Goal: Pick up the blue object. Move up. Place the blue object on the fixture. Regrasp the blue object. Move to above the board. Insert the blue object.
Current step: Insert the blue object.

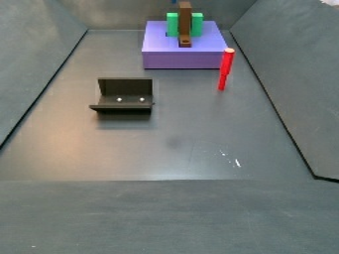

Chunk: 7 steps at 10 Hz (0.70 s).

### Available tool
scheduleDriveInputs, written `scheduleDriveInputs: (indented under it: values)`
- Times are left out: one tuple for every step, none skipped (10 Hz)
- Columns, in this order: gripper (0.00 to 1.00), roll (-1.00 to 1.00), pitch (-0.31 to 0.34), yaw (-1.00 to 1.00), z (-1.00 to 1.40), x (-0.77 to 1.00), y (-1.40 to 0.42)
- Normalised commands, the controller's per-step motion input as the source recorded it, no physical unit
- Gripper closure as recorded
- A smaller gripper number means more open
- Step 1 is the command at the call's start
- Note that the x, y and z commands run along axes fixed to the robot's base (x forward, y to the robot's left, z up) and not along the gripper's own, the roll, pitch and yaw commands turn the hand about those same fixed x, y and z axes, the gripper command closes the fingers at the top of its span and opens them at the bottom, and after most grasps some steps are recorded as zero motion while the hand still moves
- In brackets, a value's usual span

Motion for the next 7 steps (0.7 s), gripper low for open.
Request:
scheduleDriveInputs:
  values:
    - [1.0,0.0,0.0,0.0,0.0,-0.04,0.0]
    - [1.0,0.02,0.0,0.0,0.0,0.0,-0.06]
    - [1.0,-0.04,-0.05,-0.03,-0.14,-0.03,-0.09]
    - [1.0,0.0,-0.086,-0.03,-0.31,-0.11,-0.17]
    - [1.0,0.0,-0.071,0.0,-0.42,-0.11,-0.1]
    - [1.0,0.0,-0.037,0.0,-0.45,-0.16,-0.04]
    - [1.0,0.0,-0.011,0.0,-0.37,-0.11,-0.05]
